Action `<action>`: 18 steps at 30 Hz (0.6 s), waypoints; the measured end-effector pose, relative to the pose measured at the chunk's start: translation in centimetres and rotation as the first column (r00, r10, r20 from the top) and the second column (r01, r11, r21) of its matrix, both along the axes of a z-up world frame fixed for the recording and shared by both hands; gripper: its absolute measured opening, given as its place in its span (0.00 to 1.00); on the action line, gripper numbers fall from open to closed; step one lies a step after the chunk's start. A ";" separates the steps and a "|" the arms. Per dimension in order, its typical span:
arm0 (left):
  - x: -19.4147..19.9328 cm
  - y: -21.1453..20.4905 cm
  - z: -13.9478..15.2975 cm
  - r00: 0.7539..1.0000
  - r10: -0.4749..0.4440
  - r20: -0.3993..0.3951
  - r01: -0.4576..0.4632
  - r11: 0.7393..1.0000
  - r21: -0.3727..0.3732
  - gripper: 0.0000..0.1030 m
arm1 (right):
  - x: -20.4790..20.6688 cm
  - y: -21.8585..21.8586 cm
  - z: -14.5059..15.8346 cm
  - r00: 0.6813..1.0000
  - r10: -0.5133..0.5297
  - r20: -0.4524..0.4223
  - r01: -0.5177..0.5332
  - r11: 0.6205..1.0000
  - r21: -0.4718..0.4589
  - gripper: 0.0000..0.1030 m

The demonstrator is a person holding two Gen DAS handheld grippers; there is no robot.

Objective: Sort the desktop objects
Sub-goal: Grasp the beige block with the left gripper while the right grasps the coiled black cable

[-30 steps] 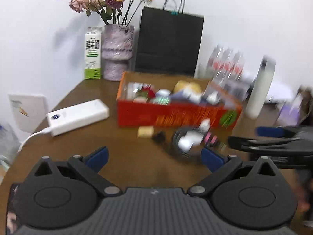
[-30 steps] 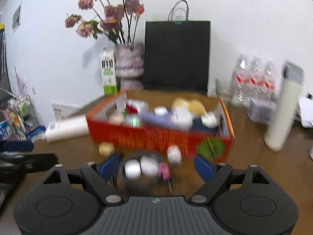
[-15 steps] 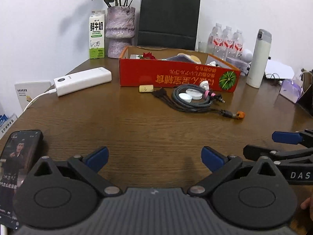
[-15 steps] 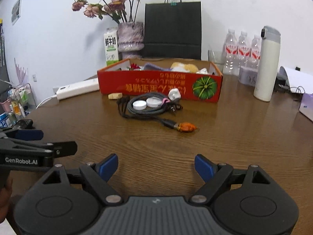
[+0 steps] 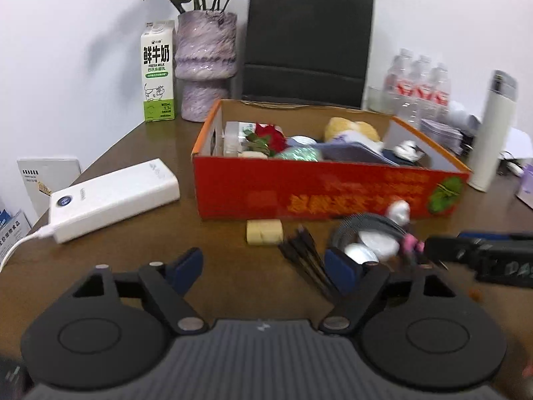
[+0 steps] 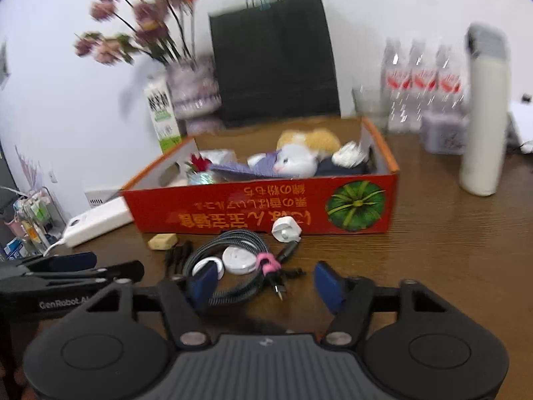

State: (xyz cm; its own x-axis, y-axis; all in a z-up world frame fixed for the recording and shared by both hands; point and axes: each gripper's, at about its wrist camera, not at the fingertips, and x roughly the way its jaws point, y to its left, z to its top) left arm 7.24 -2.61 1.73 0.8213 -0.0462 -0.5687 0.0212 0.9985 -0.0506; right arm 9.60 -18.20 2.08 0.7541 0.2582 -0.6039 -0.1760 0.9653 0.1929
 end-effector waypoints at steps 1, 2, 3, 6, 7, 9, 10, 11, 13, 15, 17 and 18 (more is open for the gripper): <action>0.9 0.0 -0.2 1.000 0.009 0.002 -0.009 1.000 -0.001 0.81 | 1.0 0.4 -0.4 1.000 -0.007 -0.024 0.007 1.000 -0.013 0.44; 1.8 -0.1 -0.4 1.000 0.016 0.003 -0.016 1.000 0.002 0.80 | 1.7 0.9 -0.7 0.999 -0.010 -0.044 0.009 1.000 -0.029 0.43; 2.6 -0.1 -0.5 1.000 0.026 0.001 -0.026 1.000 0.003 0.80 | 2.3 1.3 -1.2 0.998 -0.013 -0.057 0.010 0.999 -0.048 0.41; 4.7 0.3 -1.2 0.998 0.064 -0.021 -0.064 0.998 -0.012 0.67 | 2.1 2.2 -2.0 1.000 -0.001 -0.023 -0.002 0.995 -0.102 0.38; 5.2 0.5 -1.5 0.997 0.071 -0.036 -0.072 0.997 -0.024 0.61 | 2.0 2.4 -2.1 1.000 0.003 -0.016 -0.005 0.993 -0.117 0.35; 5.7 0.8 -1.8 0.995 0.089 -0.048 -0.091 0.995 -0.047 0.31 | 1.7 2.3 -2.1 1.000 0.015 -0.008 -0.015 0.993 -0.115 0.24; 5.6 0.8 -1.8 0.995 0.090 -0.046 -0.092 0.995 -0.038 0.31 | 1.7 2.0 -1.9 1.000 0.024 -0.013 -0.025 0.996 -0.088 0.21; 5.5 0.8 -1.8 0.995 0.086 -0.044 -0.088 0.995 -0.041 0.31 | 1.6 1.7 -1.8 0.999 0.029 -0.014 -0.030 0.998 -0.058 0.19; 4.9 1.1 -1.6 0.995 0.095 -0.031 -0.096 0.994 -0.058 0.30 | 1.1 1.4 -1.3 0.999 0.048 0.007 -0.048 0.999 -0.016 0.19; 4.1 1.3 -0.8 0.995 0.100 0.004 -0.100 0.993 -0.065 0.30 | 0.3 1.6 -0.3 0.997 0.051 0.055 -0.051 0.999 -0.013 0.18; 2.8 1.6 0.4 0.993 0.116 0.023 -0.114 0.991 -0.074 0.30 | -1.2 1.8 1.3 0.993 0.049 0.106 -0.047 0.999 -0.021 0.18; 2.1 1.7 1.0 0.993 0.116 0.031 -0.113 0.990 -0.085 0.30 | -2.1 1.8 2.1 0.990 0.051 0.131 -0.049 0.999 -0.020 0.18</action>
State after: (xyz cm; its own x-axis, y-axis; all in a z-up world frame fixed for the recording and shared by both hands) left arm 9.29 -0.87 2.73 0.8435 0.0031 -0.5372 -0.0896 0.9868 -0.1350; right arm 7.49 -16.44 4.16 0.8136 0.2883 -0.5048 -0.2472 0.9575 0.1484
